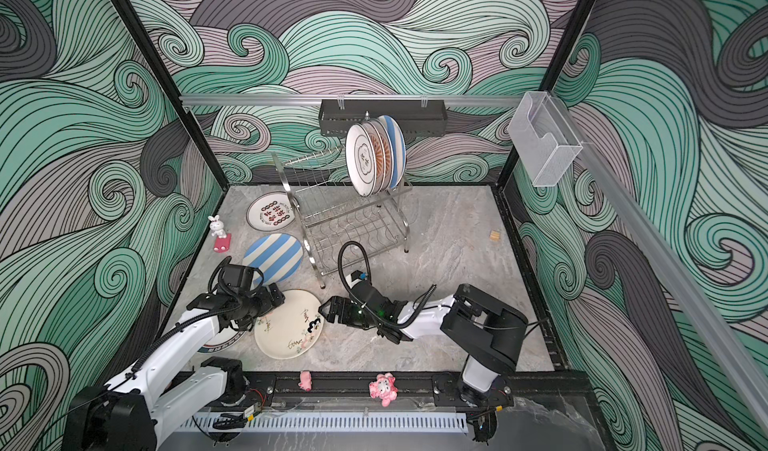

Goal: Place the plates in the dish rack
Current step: 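Move the right gripper to the cream floral plate while the left gripper approaches it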

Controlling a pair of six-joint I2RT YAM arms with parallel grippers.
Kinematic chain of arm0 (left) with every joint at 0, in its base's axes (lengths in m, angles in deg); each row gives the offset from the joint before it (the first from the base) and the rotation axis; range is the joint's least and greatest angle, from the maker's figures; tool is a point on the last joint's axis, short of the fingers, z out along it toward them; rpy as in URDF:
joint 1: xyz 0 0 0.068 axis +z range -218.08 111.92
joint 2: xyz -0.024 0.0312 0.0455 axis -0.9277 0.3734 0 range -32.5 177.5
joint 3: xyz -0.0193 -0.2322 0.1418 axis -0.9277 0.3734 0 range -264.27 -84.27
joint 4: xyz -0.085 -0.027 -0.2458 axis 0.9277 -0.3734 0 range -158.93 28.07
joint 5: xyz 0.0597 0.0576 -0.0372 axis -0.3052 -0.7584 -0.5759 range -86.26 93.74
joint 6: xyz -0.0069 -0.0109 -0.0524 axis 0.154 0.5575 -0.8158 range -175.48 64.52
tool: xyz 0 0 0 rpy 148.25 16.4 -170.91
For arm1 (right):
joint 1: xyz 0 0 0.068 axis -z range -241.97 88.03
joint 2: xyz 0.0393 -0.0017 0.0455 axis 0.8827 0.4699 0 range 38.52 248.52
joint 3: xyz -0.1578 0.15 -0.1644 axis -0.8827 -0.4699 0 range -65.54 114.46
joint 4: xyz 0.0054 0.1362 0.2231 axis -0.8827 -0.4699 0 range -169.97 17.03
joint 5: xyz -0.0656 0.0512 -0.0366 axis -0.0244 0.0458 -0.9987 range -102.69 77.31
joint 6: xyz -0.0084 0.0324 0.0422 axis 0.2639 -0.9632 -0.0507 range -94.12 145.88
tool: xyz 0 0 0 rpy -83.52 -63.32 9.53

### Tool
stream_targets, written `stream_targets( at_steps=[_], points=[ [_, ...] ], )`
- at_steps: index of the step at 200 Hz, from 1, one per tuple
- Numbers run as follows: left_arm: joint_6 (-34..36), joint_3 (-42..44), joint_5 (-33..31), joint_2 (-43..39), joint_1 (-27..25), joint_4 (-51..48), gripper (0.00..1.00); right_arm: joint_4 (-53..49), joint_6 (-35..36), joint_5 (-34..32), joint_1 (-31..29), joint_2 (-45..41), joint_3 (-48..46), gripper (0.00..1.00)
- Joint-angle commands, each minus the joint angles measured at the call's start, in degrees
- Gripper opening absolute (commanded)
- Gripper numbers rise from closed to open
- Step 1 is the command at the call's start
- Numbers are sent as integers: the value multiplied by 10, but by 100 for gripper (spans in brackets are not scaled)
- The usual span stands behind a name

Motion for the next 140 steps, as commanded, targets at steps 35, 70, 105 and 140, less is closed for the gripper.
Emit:
stream_targets(
  at_steps=[35,70,105,140],
  points=[
    [10,-1,40,2,3,-6,99,7,8,-12,11,-23,-20,93],
    [5,10,60,3,2,2,99,-14,22,-7,11,-28,-11,93],
    [-5,25,74,-13,-4,6,99,-26,29,18,17,-13,3,93],
    [-11,36,85,-18,-17,18,98,-53,51,81,31,24,32,90]
  ],
)
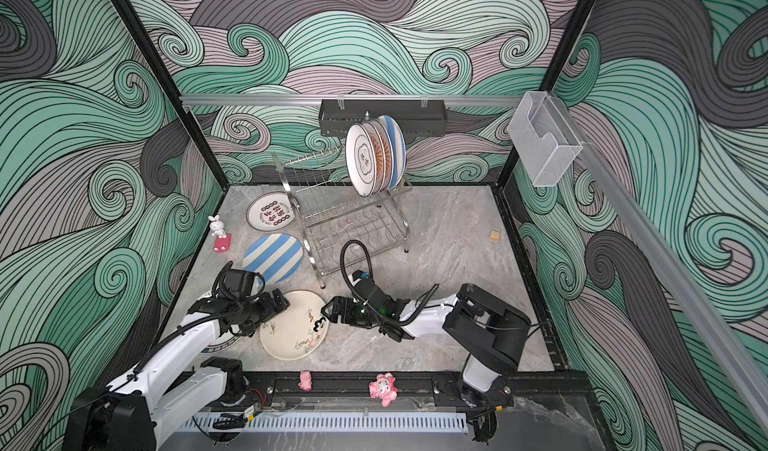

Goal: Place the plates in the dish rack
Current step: 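Move the right gripper to the cream floral plate while the left gripper approaches it, then grip the cream floral plate's rim with the right gripper while the left gripper steadies it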

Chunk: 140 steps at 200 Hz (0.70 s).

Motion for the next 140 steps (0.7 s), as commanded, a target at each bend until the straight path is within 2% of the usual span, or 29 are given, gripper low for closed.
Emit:
stream_targets(
  at_steps=[1,50,101,140],
  points=[
    [-12,7,25,-5,-13,13,99,-25,24,50,10,26,27,90],
    [-11,10,38,-9,-31,24,99,-54,42,99,13,72,71,85],
    [-10,14,30,-21,-35,12,99,-72,58,137,21,107,94,75],
    [-17,22,35,-29,-38,13,98,-73,59,153,21,128,109,61]
  ],
)
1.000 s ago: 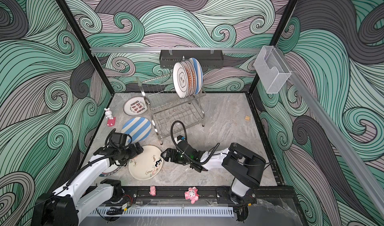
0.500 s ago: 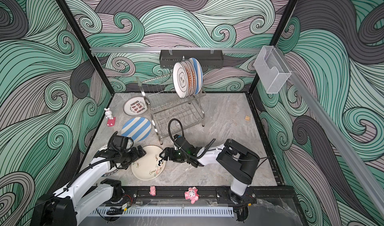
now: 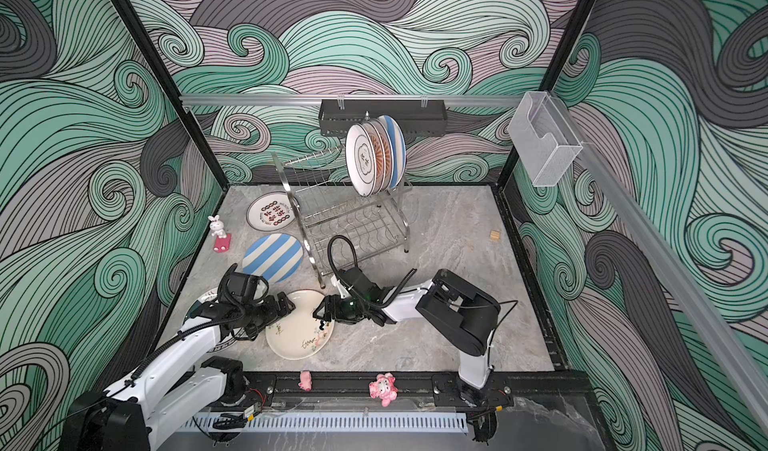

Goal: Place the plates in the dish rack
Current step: 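Grip the cream floral plate's rim with the right gripper while the left gripper steadies it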

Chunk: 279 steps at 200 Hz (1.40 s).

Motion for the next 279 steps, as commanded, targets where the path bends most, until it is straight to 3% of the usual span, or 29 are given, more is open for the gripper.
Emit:
stream_targets(
  at_steps=[1,38,128,156,179,235,279],
  points=[
    [-12,4,11,-12,-8,0,98,-27,9,17,2,18,5,61],
    [-13,6,2,-28,-10,-5,99,-14,-4,21,6,29,2,52],
    [-15,13,-5,-61,-13,-7,99,1,-18,25,13,42,-1,13],
    [-13,8,-27,-77,-12,-9,99,-7,-13,13,13,31,-6,9],
    [-4,-7,-39,-74,-13,-13,99,-7,-14,4,14,16,-16,0],
    [8,-52,-88,-69,-13,-30,99,-16,-17,-23,15,-67,-59,0],
    [30,-75,-53,-65,-13,-12,99,-75,2,-65,26,-186,-107,0]
  ],
)
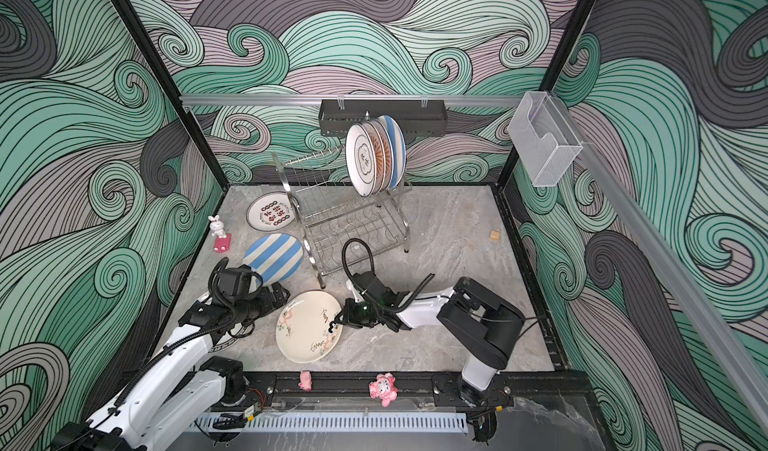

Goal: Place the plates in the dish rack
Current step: 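Grip the cream floral plate's rim with the right gripper while the left gripper steadies it, then lift the cream floral plate upright with the right gripper toward the rack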

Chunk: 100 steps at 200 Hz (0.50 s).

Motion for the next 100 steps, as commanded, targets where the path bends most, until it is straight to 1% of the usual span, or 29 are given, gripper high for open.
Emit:
stream_targets(
  at_steps=[1,17,38,65,85,100],
  points=[
    [23,-36,17,3,-6,3,99,-32,21,-34,9,-74,-11,0],
    [49,-63,64,16,-6,6,99,-86,44,-60,11,-125,-18,0],
    [84,-111,96,37,-6,-17,99,-138,59,-102,21,-206,-40,0],
    [145,-172,104,68,-6,-55,99,-237,91,-148,50,-322,-46,0],
    [173,-219,117,94,-6,-90,99,-329,127,-176,71,-400,-20,0],
    [189,-232,120,106,-6,-93,99,-401,151,-193,86,-445,8,0]
  ],
)
